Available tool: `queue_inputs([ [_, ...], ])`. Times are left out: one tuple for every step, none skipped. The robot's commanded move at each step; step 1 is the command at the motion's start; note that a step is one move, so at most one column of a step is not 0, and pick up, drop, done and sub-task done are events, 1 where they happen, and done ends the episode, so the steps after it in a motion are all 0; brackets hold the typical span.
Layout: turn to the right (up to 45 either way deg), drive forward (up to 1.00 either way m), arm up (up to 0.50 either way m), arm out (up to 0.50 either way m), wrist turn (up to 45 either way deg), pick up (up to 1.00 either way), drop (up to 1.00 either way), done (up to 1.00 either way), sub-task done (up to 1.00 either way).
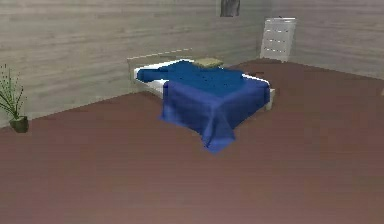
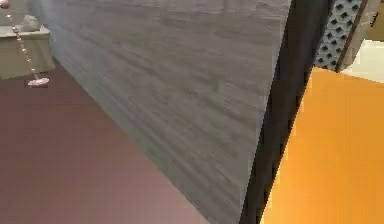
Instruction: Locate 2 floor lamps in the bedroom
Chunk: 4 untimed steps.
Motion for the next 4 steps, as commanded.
queue_inputs([
  [45.0,0.0,0.0,0.0,0.0,0.0,0.0,0.0,0.0],
  [6.0,0.0,0.0,0.0,0.0,0.0,0.0,0.0,0.0],
  [0.0,1.0,0.0,0.0,0.0,0.0,0.0,0.0,0.0],
  [0.0,1.0,0.0,0.0,0.0,0.0,0.0,0.0,0.0],
])
